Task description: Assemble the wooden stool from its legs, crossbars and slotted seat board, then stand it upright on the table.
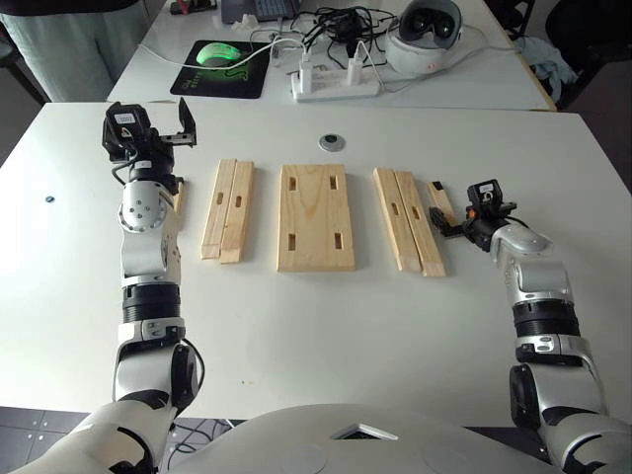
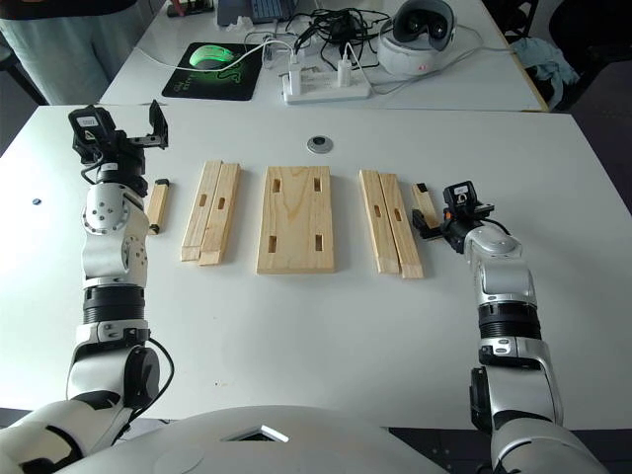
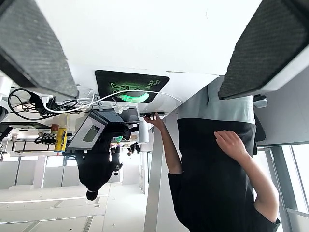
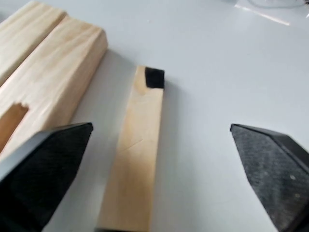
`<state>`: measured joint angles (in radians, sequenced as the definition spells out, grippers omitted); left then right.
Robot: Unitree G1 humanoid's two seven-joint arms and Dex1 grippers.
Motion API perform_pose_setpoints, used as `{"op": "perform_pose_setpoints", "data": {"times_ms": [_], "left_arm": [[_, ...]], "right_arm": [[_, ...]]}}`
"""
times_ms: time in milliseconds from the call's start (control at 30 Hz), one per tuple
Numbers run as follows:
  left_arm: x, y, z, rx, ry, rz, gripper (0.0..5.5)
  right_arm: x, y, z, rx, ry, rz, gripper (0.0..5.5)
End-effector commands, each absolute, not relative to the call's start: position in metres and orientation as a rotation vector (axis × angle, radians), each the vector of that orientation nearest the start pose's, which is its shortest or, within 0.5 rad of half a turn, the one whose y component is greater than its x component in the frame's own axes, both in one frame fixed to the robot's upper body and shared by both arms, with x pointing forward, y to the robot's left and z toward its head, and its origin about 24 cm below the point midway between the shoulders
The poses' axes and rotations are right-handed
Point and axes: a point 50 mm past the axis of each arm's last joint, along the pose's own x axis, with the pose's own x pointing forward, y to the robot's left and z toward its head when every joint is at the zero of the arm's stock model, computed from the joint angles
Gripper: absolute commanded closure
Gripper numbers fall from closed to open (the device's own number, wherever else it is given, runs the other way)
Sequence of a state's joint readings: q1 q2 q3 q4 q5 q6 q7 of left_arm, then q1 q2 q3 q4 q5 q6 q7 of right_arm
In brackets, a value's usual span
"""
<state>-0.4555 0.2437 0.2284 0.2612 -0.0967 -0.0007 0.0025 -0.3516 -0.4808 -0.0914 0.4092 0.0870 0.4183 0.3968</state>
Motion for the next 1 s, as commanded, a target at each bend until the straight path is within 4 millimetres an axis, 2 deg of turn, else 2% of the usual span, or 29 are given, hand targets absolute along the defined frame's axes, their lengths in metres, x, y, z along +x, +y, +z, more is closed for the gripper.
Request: {"op": "perform_pose_setpoints", "data": {"times_ms": [33, 200, 533, 867, 1000], "left_arm": [[0.33, 0.229, 0.127, 0.068, -0.214, 0.179, 0.1], [0.329, 0.232, 0.126, 0.07, -0.212, 0.182, 0.1], [0.331, 0.235, 0.13, 0.071, -0.222, 0.191, 0.1], [0.332, 0.238, 0.139, 0.072, -0.246, 0.191, 0.1], [0.333, 0.239, 0.139, 0.081, -0.24, 0.183, 0.1]], "right_arm": [[0.301, -0.26, 0.033, -0.257, 0.587, 0.178, 0.43], [0.289, -0.26, 0.016, -0.244, 0.748, 0.2, 1.17], [0.281, -0.259, 0.01, -0.007, 0.906, 0.172, 2.68], [0.278, -0.269, 0.007, -0.11, 0.92, 0.118, 4.03], [0.278, -0.273, 0.006, -0.126, 0.907, 0.089, 4.16]]}}
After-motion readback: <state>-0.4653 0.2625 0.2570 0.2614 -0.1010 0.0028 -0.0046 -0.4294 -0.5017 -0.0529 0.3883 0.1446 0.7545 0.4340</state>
